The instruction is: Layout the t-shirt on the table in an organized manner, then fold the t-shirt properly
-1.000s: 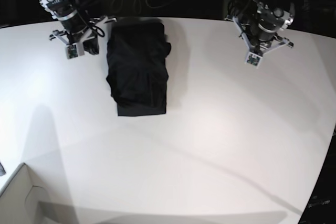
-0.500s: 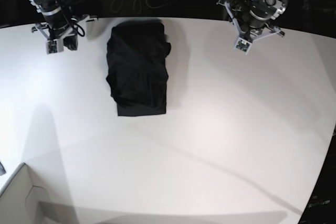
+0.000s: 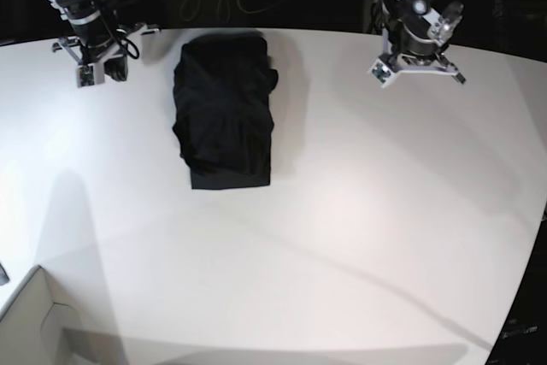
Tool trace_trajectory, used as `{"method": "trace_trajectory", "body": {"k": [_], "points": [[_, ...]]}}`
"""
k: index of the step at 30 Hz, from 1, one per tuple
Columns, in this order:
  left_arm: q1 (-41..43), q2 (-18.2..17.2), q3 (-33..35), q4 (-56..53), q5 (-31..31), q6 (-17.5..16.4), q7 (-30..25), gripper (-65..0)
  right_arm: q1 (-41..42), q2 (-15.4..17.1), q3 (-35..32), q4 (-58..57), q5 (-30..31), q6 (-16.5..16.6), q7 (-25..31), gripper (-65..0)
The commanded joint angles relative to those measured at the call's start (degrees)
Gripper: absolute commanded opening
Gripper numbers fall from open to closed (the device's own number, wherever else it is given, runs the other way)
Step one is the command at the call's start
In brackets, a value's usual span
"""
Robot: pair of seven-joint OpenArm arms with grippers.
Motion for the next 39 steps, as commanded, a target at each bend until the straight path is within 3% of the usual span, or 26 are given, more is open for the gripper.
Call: {"method": "trace_trajectory", "body": {"k": [1,11,22,26,30,39], "points": [[0.6,0.3,0.0,1.6,-1.1,0.3,-0.2,-64.8,0.0,0.2,0.0,1.2,0.7,0.4,1.2,-65.0],[7.9,1.7,0.1,1.5,-4.8,0.3,-0.7,-64.8,0.1,0.2,0.0,1.2,0.7,0.4,1.2,-65.0],[6.2,0.2,0.1,-9.3,-4.8,0.3,-1.0,-64.8,0.2,0.2,0.0,0.9,0.6,0.4,1.2,-65.0],[6.7,0.3,-0.4,-10.6,-4.3,0.3,-6.5,-64.8,0.2,0.2,0.0,0.8,0.6,0.4,1.2,-65.0],[8.3,0.2,-0.2,-11.3,-4.5,0.3,-8.3,-64.8,0.2,0.2,0.0,0.9,0.6,0.4,1.2,-65.0],[9.3,-4.1,-0.2,-17.8,-4.2,0.3,-8.4,-64.8,0.2,0.2,0.0,1.0,0.6,0.4,1.2,-65.0]]}}
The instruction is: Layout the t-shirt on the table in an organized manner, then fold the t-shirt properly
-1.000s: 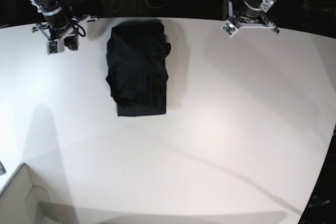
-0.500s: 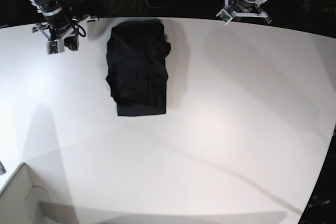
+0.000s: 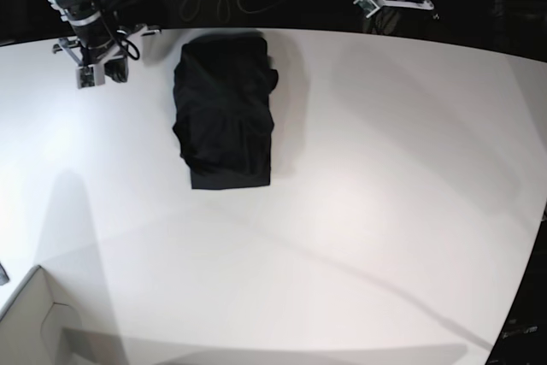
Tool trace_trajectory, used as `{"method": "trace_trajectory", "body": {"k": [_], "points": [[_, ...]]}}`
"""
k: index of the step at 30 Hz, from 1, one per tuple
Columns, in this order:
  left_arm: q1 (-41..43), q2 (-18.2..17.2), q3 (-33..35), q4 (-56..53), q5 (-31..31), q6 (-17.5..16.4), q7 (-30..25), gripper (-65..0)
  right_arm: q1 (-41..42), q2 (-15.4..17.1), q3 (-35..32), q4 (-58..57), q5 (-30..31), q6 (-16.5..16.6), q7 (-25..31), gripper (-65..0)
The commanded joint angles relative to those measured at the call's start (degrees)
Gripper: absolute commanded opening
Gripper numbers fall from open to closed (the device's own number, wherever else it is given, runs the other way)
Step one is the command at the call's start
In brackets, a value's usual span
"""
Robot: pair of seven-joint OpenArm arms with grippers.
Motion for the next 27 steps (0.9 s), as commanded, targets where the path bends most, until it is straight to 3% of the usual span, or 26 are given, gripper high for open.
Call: {"method": "trace_trajectory", "body": {"k": [1,13,16,19,24,27], "points": [[0.7,-0.9,-0.1,-0.5,0.3,0.1,0.3,-64.8,0.0,0.2,0.1,1.0,0.6,0.4,1.3,-65.0],[-5.0,-1.0,-0.5,-13.8,-0.4,0.1,0.3,-64.8,0.6,0.2,0.7,1.1,0.5,0.4,1.2,-65.0],[-7.1,-0.8,-0.5,-17.6,-2.4,0.1,-1.5,-64.8,0.7,0.2,3.5,1.2,0.6,0.4,1.3,-65.0],[-9.5,-1.0,-0.5,-21.7,-7.5,2.6,-3.1,-64.8,0.8,0.2,6.1,1.2,0.7,0.4,1.0,-65.0],[-13.0,-1.1,-1.4,-27.9,-10.9,3.2,-3.5,-64.8,0.8,0.2,15.6,0.7,1.1,0.4,0.9,-65.0],[-14.3,-0.7,-4.0,-30.5,-11.0,3.2,-3.7,-64.8,0.8,0.2,22.3,-0.3,7.2,0.4,0.8,-65.0]]}}
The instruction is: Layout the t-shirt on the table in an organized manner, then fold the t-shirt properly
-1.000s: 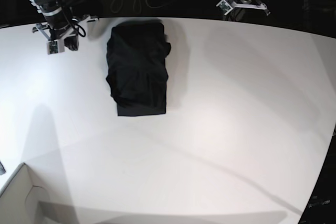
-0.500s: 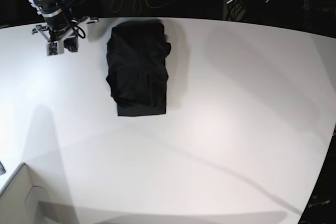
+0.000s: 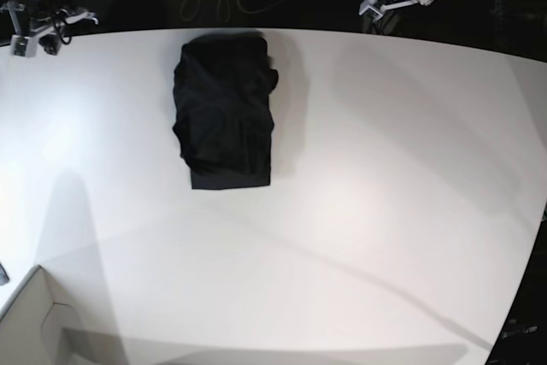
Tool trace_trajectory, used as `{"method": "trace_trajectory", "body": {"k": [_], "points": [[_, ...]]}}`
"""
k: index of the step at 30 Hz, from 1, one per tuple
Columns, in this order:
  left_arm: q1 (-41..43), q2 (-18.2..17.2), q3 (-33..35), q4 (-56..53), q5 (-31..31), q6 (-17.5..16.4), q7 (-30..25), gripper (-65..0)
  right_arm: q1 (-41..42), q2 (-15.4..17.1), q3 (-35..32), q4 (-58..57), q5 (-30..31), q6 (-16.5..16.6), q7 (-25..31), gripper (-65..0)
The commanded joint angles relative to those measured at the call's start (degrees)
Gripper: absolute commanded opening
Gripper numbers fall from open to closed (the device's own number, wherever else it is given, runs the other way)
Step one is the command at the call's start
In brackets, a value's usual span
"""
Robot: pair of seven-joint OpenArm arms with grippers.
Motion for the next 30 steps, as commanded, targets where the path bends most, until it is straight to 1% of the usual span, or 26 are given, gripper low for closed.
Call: {"method": "trace_trajectory", "body": {"k": [1,4,6,10,13,19,21,22,25,28,29,30], "points": [[-0.2,-0.3,-0.8,-0.1,0.0,0.1,0.0,-64.8,-0.2,0.3,1.7,0.3,2.4,0.1,1.4,-65.0],[-1.4,-0.5,-2.6,-1.7,0.0,0.1,-1.0,-64.8,0.1,0.3,6.5,-1.3,3.3,0.1,1.4,-65.0],[-1.9,-0.5,-4.2,-2.9,0.0,0.1,-2.8,-64.8,0.1,0.3,7.8,-3.4,3.2,0.1,1.4,-65.0],[-2.9,-0.6,-6.7,-4.4,0.0,0.1,-4.3,-64.8,-0.4,0.3,8.0,-12.1,3.1,0.1,1.4,-65.0],[-2.9,-0.6,-6.8,-4.5,0.0,0.0,-4.3,-64.8,-0.7,0.3,9.3,-18.4,3.1,0.1,1.9,-65.0],[-3.4,-0.5,-6.6,-4.9,0.0,0.0,-4.4,-64.8,-0.1,0.3,8.9,-30.4,2.9,0.1,2.0,-65.0],[-5.0,-0.4,-6.8,-7.1,0.0,0.0,-4.4,-64.8,0.9,0.3,7.7,-33.7,0.0,0.1,2.9,-65.0],[-5.6,-0.4,-6.8,-8.6,0.0,0.0,-4.4,-64.8,1.5,0.3,7.3,-35.3,-1.8,0.1,4.5,-65.0],[-7.4,-0.4,-6.8,-13.9,0.0,0.0,-4.6,-64.8,3.0,0.3,6.9,-42.1,-9.5,0.1,13.2,-65.0],[-8.0,-0.4,-6.8,-17.9,0.2,0.4,-8.0,-64.9,5.1,0.3,6.4,-51.6,-17.5,0.1,19.7,-65.0],[-8.1,-0.4,-6.8,-18.8,0.4,1.7,-8.9,-64.9,5.9,0.3,6.8,-54.8,-20.6,0.1,21.2,-65.0],[-8.3,-0.4,-6.8,-19.7,0.3,4.1,-10.1,-64.9,6.6,0.3,7.4,-57.5,-23.2,0.1,22.6,-65.0]]}}
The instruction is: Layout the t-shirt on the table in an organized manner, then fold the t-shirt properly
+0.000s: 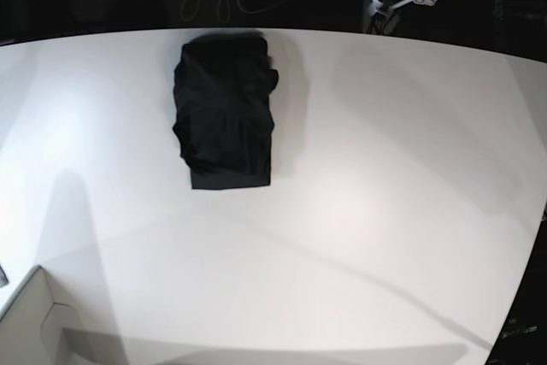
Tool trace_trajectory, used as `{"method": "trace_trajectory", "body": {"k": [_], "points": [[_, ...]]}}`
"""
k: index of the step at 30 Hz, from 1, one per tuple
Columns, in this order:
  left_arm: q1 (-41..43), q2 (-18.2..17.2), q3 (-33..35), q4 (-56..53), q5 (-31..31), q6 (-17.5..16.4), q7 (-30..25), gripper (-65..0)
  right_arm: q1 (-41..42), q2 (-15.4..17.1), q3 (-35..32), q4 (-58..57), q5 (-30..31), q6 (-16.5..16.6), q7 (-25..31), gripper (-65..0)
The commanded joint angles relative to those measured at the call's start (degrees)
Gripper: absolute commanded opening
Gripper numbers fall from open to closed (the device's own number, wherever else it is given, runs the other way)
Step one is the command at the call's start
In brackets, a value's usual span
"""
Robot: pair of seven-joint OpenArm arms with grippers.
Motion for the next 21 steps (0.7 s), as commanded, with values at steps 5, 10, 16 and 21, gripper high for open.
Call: {"method": "trace_trajectory", "body": {"k": [5,10,16,21], "points": [[-0.1,-0.7,-0.2,-4.1,-0.1,8.6,-7.2,-64.9,0.4,-0.1,-0.2,-11.0,-5.3,-5.0,8.5,-65.0],[-2.9,-0.8,-0.2,-12.1,-0.2,14.9,-12.3,-64.9,1.6,1.1,-7.1,-20.7,-7.7,-16.4,13.8,-65.0],[-9.8,-2.8,-0.3,-28.3,-0.2,22.9,-22.9,-64.9,6.0,7.9,-12.2,-37.8,-7.9,-30.0,22.2,-65.0],[-14.3,-3.8,-0.3,-36.6,-0.2,31.2,-30.3,-64.9,8.3,10.6,-16.5,-42.0,-8.0,-37.8,26.1,-65.0]]}}
